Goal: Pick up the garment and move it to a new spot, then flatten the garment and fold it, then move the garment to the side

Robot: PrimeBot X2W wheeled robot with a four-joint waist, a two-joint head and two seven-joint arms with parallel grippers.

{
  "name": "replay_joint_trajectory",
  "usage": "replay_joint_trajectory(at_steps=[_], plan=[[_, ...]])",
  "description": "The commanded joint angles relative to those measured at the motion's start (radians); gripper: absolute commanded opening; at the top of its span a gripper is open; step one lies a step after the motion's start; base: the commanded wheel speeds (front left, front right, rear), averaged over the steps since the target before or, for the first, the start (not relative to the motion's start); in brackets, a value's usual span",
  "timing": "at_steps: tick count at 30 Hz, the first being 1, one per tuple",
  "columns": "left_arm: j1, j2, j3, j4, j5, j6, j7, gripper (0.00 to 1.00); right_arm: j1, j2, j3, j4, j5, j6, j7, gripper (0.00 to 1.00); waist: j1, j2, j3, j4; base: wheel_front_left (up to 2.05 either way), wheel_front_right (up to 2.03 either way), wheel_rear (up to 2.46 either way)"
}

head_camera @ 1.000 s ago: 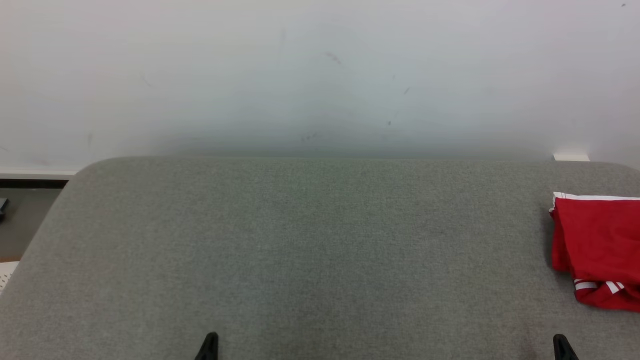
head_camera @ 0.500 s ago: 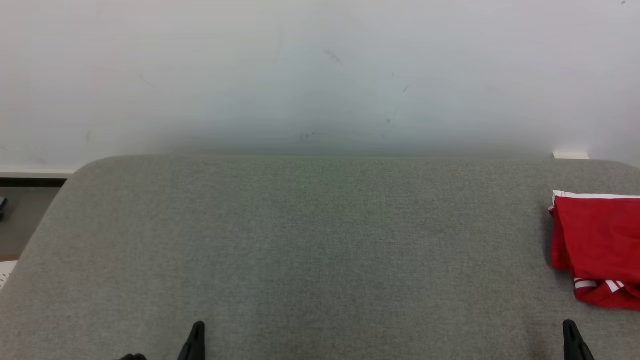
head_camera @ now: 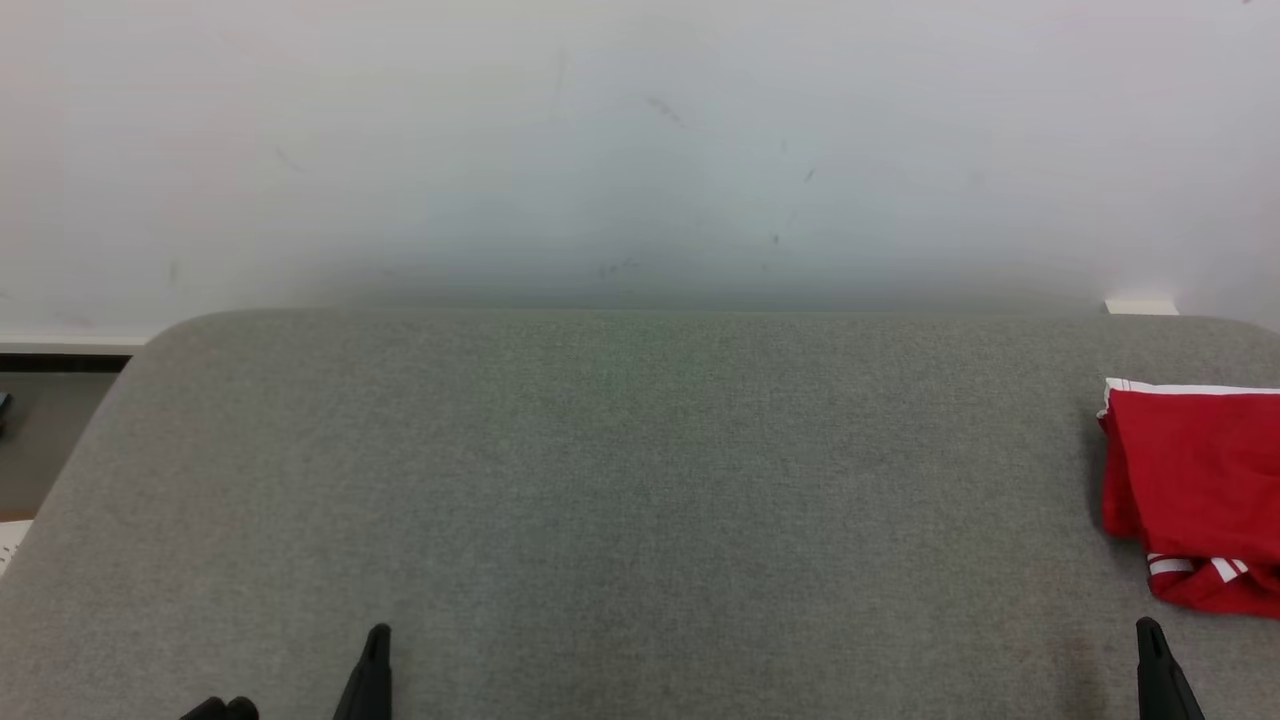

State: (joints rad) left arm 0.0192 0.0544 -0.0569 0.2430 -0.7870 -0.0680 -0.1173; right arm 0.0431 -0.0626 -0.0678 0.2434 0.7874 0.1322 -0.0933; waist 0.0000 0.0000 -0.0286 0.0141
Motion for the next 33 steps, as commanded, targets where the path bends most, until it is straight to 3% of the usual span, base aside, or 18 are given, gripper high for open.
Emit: replay_joint_trajectory(at_steps=[1,33], plan=[[-0.026,0.011,0.008,-0.013,-0.032,-0.005,0.006,0.00,-0.023,-0.003,-0.005,-0.008,0.028,-0.001,0.004,0.00,0.0000,0.0000,0.000,0.000,0.00,0.00,0.00],[-0.078,0.019,0.068,-0.010,-0.415,-0.029,0.097,0.00,-0.093,0.004,-0.026,-0.001,0.396,-0.002,0.100,0.00,0.0000,0.0000,0.011,-0.005,0.00,0.00,0.00]])
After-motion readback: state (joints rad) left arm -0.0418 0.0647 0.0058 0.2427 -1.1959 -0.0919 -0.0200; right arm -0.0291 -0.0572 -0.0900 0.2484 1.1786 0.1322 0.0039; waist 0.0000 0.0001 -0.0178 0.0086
